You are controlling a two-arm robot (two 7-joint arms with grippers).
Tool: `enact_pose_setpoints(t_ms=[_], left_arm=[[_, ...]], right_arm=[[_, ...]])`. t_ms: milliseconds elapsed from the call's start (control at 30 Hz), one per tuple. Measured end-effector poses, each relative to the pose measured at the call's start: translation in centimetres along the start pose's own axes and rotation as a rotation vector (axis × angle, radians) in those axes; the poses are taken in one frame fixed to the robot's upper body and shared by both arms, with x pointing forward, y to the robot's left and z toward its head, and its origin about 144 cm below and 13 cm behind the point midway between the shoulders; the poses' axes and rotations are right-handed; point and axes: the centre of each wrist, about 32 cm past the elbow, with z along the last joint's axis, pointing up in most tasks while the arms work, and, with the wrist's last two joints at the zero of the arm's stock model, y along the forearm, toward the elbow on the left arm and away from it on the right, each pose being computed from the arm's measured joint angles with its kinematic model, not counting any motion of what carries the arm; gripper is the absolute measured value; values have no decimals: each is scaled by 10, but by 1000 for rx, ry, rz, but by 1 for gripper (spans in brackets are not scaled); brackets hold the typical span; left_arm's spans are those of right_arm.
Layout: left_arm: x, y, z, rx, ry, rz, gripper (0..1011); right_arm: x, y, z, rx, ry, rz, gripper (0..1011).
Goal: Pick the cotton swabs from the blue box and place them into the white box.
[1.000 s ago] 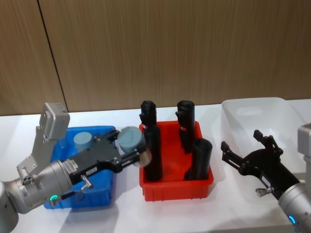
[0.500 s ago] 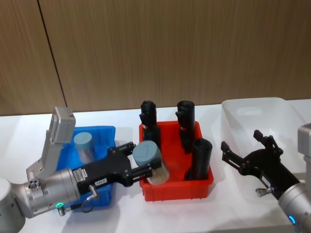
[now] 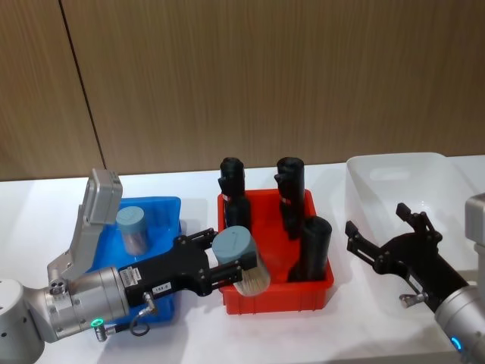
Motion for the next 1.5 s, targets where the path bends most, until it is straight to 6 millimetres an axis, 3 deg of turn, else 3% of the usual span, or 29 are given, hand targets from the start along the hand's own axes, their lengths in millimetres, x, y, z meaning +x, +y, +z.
enact_pose_setpoints(t_ms=[500,1500], left_arm=[[1,-1,-1,-1,14,-5,660],[1,-1,-1,-2,20,-7,661]], right_arm=[[3,0,1,-14,1,46,1002],[28,14,27,-145,-26,465,1002]])
